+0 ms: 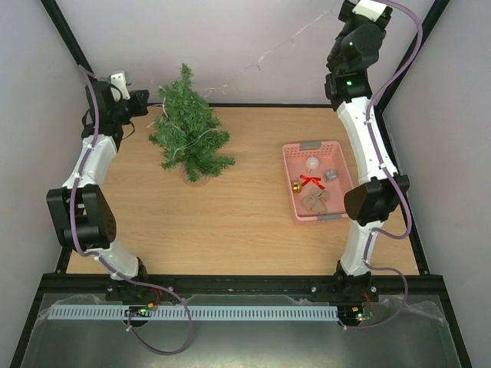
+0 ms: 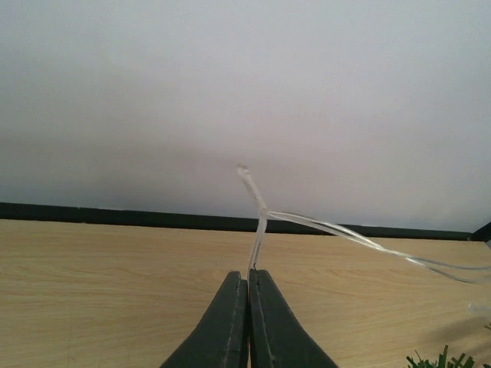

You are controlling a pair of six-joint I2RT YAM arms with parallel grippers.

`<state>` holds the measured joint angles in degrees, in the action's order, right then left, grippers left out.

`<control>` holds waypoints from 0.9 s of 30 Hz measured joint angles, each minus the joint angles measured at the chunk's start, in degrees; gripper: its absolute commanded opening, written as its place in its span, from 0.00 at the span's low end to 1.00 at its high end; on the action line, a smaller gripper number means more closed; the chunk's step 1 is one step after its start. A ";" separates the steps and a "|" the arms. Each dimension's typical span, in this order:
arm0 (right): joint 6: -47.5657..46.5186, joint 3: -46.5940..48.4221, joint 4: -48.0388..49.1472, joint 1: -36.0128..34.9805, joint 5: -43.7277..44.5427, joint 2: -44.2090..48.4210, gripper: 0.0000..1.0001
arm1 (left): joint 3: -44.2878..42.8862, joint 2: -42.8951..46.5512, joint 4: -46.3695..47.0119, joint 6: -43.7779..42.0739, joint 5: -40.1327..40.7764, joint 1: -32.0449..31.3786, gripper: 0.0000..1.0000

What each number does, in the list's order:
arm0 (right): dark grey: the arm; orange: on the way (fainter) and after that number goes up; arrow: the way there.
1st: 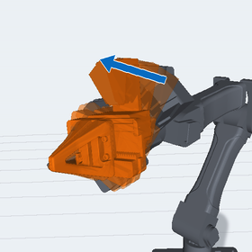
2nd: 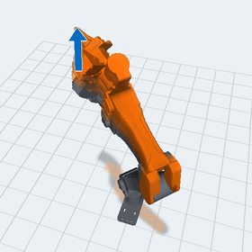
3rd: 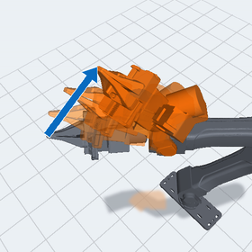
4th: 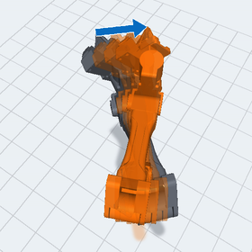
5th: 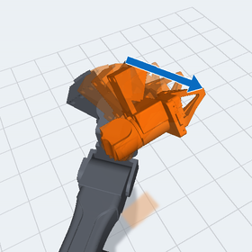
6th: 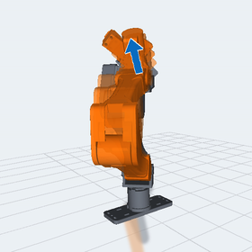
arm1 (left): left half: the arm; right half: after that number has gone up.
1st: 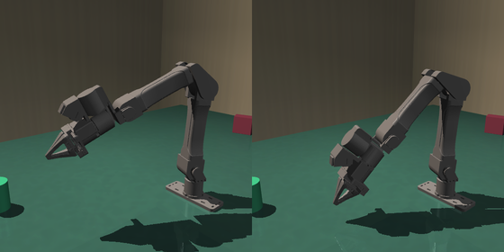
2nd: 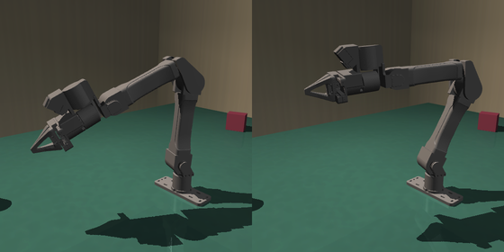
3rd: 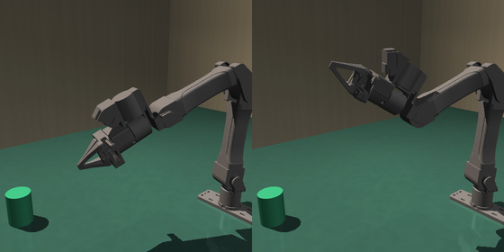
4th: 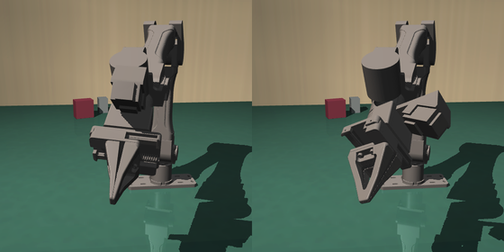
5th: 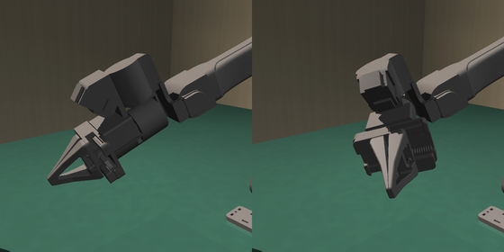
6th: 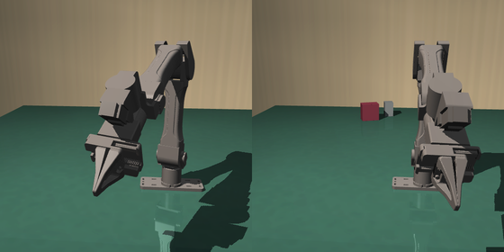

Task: Decorate the small christmas tree
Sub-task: Wrap the decoration item around the Christmas tree.

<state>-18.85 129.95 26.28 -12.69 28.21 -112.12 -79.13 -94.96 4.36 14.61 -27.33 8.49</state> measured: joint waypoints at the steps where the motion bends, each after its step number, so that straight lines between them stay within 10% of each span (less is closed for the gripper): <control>1: -0.09 0.00 0.04 -0.02 0.00 0.00 0.02 | 0.00 -0.13 -0.02 0.09 0.00 -0.17 0.02; 17: -1.75 -0.02 -5.25 0.00 2.16 -1.20 0.02 | -0.66 -4.20 4.37 4.11 -7.65 -4.13 0.04; 27: -2.51 -2.60 -14.49 0.00 1.36 6.84 0.02 | -1.62 -4.74 2.49 2.64 -9.11 -4.94 0.26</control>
<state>-21.37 127.35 11.79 -12.69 29.56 -105.27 -80.75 -99.70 6.85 17.26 -36.45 3.55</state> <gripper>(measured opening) 0.017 0.170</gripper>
